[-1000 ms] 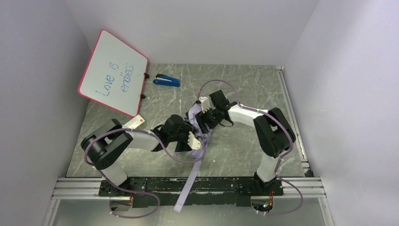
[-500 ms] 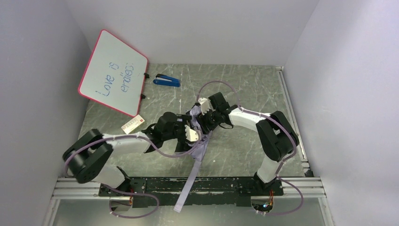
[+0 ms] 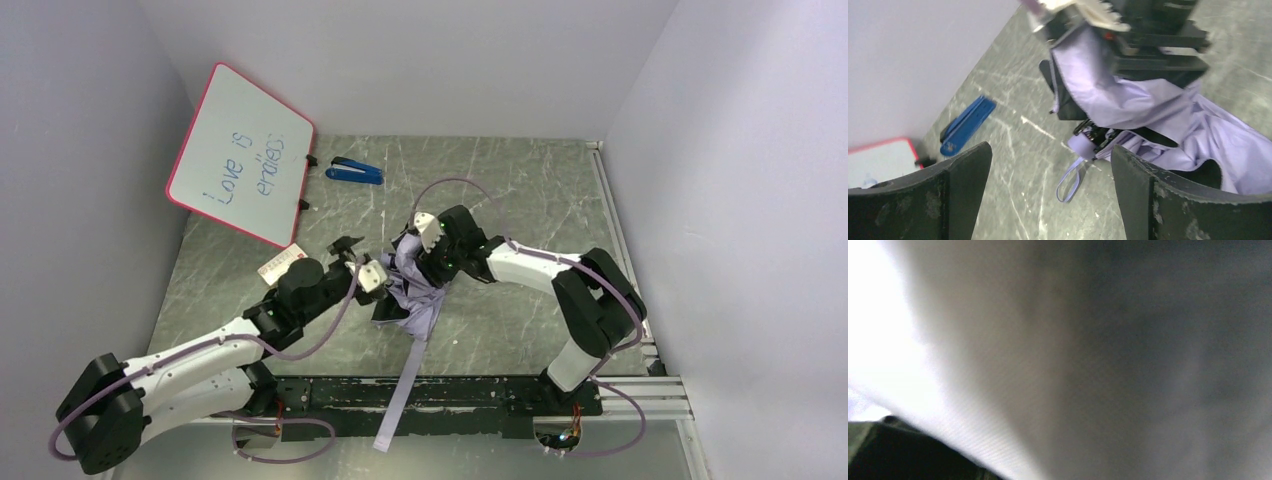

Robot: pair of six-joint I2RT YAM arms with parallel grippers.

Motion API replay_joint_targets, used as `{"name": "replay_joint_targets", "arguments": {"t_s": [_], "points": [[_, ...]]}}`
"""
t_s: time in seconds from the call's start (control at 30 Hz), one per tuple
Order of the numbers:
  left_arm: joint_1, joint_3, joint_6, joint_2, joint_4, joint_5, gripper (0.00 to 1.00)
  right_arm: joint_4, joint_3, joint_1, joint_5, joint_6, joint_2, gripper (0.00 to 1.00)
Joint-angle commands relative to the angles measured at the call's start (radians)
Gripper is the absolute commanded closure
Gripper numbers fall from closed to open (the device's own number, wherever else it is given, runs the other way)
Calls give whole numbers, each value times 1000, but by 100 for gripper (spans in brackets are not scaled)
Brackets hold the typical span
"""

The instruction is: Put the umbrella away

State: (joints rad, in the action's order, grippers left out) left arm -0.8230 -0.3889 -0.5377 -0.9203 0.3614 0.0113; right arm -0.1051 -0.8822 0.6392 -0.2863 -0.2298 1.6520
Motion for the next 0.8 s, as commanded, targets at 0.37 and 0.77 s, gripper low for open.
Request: {"name": "replay_joint_targets", "arguments": {"t_s": [0.37,0.77], "points": [[296,-277,344,-221,-73,67,5,332,330,194,324,-428,-96,64],[342,-380,181,-366,-99,-333,3,586,539,276,452,-723,-155,68]]}}
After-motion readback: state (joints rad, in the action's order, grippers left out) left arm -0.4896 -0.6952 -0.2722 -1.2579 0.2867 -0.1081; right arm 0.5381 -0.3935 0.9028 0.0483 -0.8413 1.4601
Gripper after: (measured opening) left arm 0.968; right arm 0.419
